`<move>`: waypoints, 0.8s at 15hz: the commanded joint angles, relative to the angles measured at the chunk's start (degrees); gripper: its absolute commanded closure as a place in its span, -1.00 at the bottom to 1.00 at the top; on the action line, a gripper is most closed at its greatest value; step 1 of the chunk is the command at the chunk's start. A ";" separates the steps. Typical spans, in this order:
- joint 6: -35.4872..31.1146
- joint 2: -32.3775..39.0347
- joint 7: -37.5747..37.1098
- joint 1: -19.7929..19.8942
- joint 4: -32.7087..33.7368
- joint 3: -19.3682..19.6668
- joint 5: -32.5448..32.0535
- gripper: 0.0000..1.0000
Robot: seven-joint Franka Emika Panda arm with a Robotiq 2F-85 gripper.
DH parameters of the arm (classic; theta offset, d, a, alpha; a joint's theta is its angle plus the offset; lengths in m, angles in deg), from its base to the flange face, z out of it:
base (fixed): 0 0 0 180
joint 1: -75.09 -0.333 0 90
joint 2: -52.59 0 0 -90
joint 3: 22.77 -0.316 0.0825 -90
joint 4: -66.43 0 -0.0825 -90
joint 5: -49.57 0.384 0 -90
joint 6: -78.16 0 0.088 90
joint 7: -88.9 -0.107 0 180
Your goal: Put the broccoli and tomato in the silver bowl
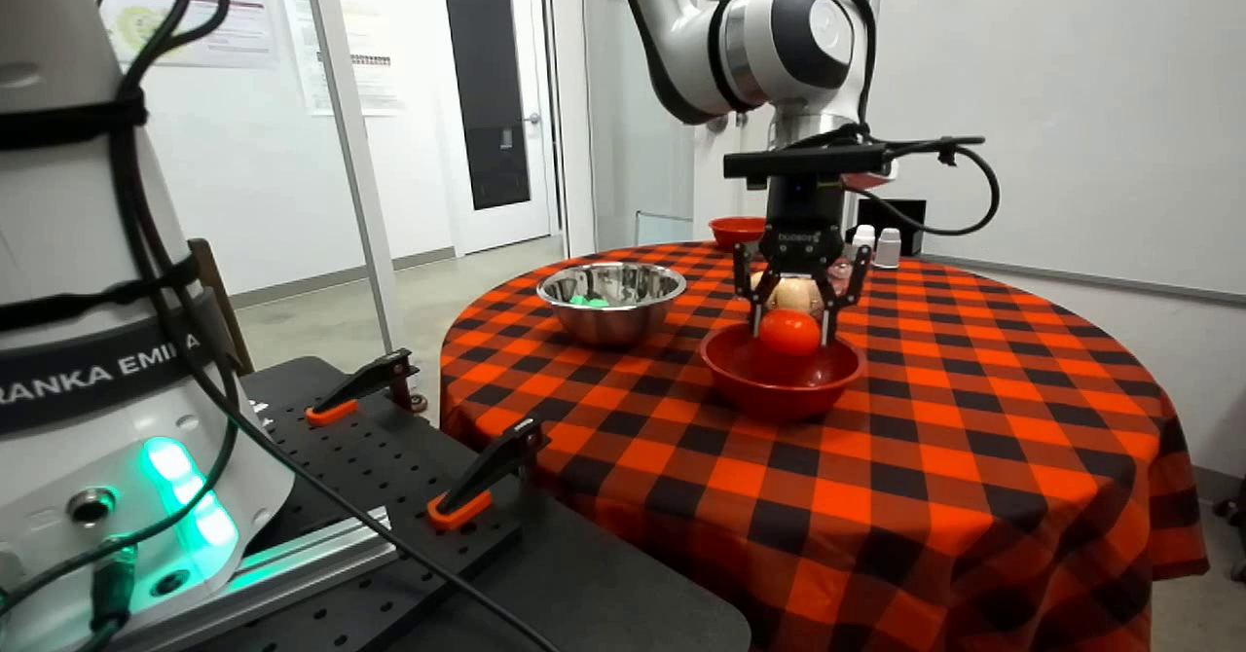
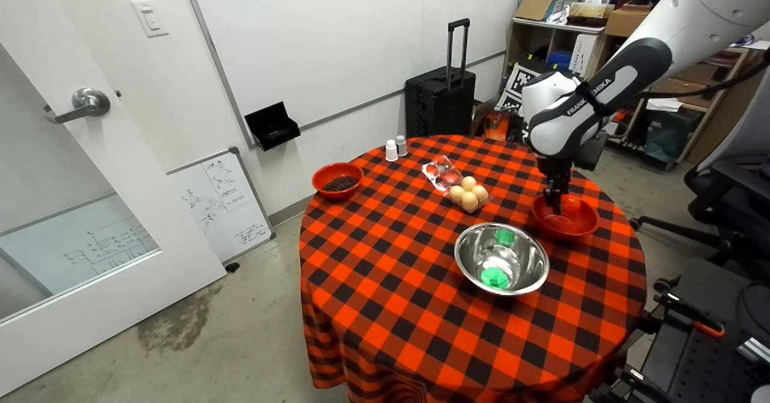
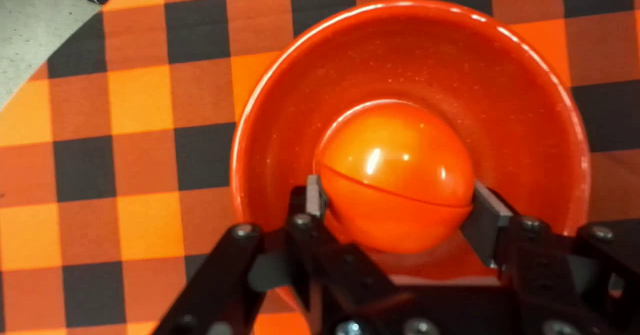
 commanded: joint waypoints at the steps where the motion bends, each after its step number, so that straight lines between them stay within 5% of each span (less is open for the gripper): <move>1: 5.47 -8.46 2.73 -0.84 -3.06 -1.86 2.64 0.20; 6: 10.62 -14.02 1.34 -4.06 -3.54 -4.87 7.37 0.20; 12: 13.41 -10.99 -3.60 -8.89 -0.59 -6.85 9.97 0.20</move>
